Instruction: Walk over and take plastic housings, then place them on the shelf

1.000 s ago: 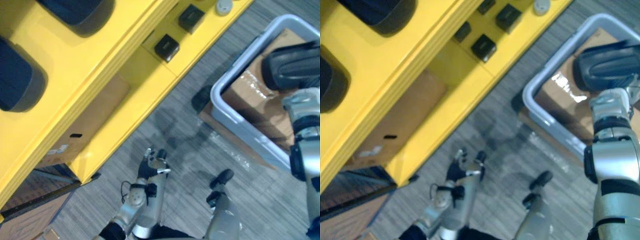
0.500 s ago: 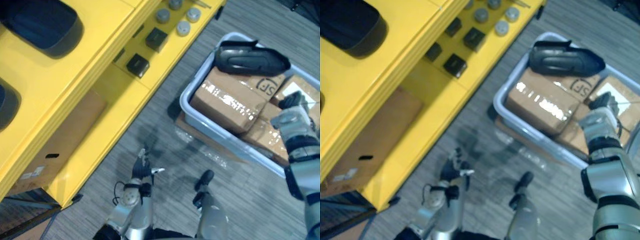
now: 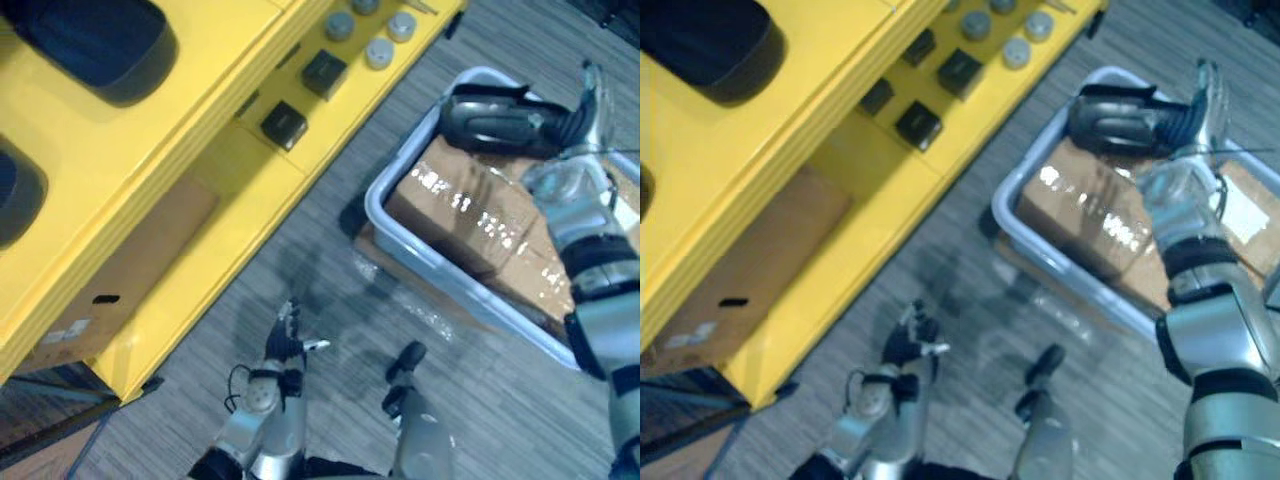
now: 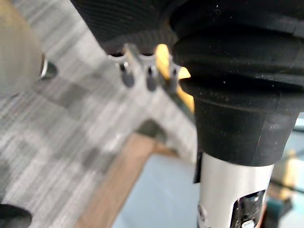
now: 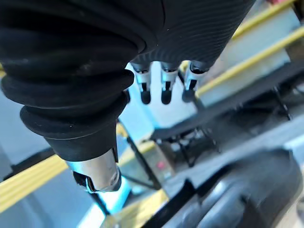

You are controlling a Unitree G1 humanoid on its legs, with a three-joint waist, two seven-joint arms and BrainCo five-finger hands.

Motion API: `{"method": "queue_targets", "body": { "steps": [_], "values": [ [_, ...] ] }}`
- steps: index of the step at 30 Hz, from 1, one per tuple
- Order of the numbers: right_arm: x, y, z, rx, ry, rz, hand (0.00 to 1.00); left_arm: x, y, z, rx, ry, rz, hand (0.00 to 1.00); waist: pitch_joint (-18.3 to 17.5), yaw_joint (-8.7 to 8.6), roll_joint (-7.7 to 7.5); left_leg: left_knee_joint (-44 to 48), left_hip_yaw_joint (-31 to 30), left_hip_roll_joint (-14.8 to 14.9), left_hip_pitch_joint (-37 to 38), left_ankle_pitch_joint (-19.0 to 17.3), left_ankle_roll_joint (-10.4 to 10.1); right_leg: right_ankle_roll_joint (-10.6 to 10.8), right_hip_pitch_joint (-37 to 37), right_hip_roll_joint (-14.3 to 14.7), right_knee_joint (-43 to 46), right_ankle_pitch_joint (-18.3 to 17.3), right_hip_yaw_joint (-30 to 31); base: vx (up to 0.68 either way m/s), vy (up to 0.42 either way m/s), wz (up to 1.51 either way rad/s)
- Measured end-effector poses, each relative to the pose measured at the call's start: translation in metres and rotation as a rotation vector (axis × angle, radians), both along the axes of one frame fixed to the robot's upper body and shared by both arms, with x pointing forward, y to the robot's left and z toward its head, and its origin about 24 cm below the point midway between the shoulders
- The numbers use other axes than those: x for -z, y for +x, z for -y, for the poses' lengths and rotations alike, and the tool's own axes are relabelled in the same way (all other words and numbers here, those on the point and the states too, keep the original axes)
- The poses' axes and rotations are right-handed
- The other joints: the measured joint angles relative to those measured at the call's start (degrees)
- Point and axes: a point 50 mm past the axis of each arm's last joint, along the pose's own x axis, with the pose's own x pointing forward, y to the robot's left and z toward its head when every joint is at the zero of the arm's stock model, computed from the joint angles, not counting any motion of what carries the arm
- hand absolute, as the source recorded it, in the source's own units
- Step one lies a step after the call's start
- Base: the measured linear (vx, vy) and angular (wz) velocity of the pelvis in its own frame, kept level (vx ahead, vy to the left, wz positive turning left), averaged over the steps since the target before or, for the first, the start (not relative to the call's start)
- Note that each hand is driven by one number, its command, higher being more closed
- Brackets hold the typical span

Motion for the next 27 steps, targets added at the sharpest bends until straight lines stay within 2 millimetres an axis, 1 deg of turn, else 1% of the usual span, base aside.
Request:
{"method": "queue_targets", "body": {
  "steps": [2, 5, 9, 12, 16, 18, 20, 23, 25, 26, 27],
  "values": [
    [0.004, 0.0, 0.004, 0.019, 0.005, -0.052, 0.0, 0.0, 0.0, 0.001, 0.004, -0.004, 0.0, 0.0, -0.2, 0.84, 0.33, 0.0, -0.2, -0.2, -0.1, 0.1, 0.1, 0.0, 0.0, -0.2, 0.1, 0.0, -0.2, -0.03, 0.053, 0.11],
    [0.005, 0.001, 0.009, 0.045, 0.052, -0.12, 0.0, 0.001, -0.002, 0.001, 0.004, -0.005, -0.006, 0.0, -0.8, 1.24, 1.19, 0.2, -1.2, -0.7, -1.1, 0.3, 0.1, -0.1, 0.0, -0.5, 0.1, -0.2, -1.4, -0.03, 0.063, 0.15],
    [0.006, 0.001, 0.014, 0.065, 0.089, -0.2, 0.0, 0.003, -0.003, 0.001, 0.002, -0.006, -0.015, 0.0, -0.9, 2.15, 1.42, 0.3, -1.2, -1.2, -2.1, 0.5, 0.3, -0.3, -0.9, -1.0, 0.2, -0.5, -1.8, -0.03, 0.068, 0.06],
    [0.008, 0.0, 0.017, 0.073, 0.128, -0.24, 0.0, 0.008, -0.005, -0.001, -0.001, 0.001, -0.032, 0.0, -1.0, 2.49, 1.6, 0.6, -1.3, -1.7, -3.4, 0.6, 0.4, 0.3, -2.0, -1.5, 0.4, -0.1, -1.9, -0.01, 0.066, 0.05],
    [0.016, -0.006, 0.03, 0.142, 0.161, -0.308, 0.0, 0.011, -0.01, 0.003, 0.009, -0.019, -0.051, 0.0, -1.2, 3.59, 1.93, 1.5, -1.5, -2.1, -4.3, 0.5, 0.5, 0.5, -2.4, -1.8, 0.5, 0.1, -2.0, 0.01, 0.07, 0.04],
    [0.012, -0.008, 0.034, 0.158, 0.163, -0.3, 0.0, 0.01, -0.01, 0.004, 0.012, -0.025, -0.047, 0.0, -1.3, 3.77, 2.2, 2.1, -1.7, -2.2, -5.3, 0.4, 0.7, 0.4, -3.1, -1.8, 0.6, 0.1, -2.1, -0.02, 0.063, 0.03],
    [-0.004, -0.011, 0.04, 0.182, 0.164, -0.263, 0.0, 0.01, -0.011, 0.005, 0.01, -0.032, -0.049, 0.0, -1.4, 3.91, 3.15, 2.9, -1.8, -2.5, -7.2, 0.3, 0.9, 0.2, -4.5, -2.1, 0.7, -0.1, -2.3, -0.05, 0.079, 0.02],
    [-0.007, -0.015, 0.048, 0.21, 0.165, -0.259, 0.0, 0.011, -0.012, 0.004, 0.004, -0.037, -0.046, 0.0, -1.5, 4.44, 3.85, 3.4, -1.9, -2.7, -8.0, 0.1, 1.1, 0.1, -4.9, -2.2, 0.6, 0.0, -2.4, -0.04, 0.075, 0.01],
    [-0.007, -0.018, 0.053, 0.232, 0.166, -0.261, 0.0, 0.011, -0.014, 0.004, 0.001, -0.042, -0.041, 0.0, -1.5, 5.13, 4.19, 3.4, -1.9, -2.8, -8.1, 0.1, 1.2, 0.1, -5.0, -2.2, 0.5, 0.0, -2.5, -0.02, 0.061, 0.02],
    [-0.01, -0.021, 0.057, 0.255, 0.161, -0.245, 0.0, 0.011, -0.015, 0.004, 0.002, -0.046, -0.039, 0.0, -1.5, 5.37, 4.66, 3.4, -2.2, -2.9, -8.5, 0.1, 1.1, 0.1, -5.0, -2.2, 0.4, 0.0, -3.1, -0.02, 0.048, 0.1],
    [-0.02, -0.024, 0.061, 0.289, 0.135, -0.21, 0.0, 0.012, -0.017, 0.005, 0.004, -0.05, -0.039, 0.0, -1.7, 5.64, 5.08, 3.5, -2.7, -3.0, -9.7, 0.1, 1.1, 0.0, -5.9, -2.2, 0.3, 0.1, -3.6, -0.02, 0.049, 0.09]
  ]
}}
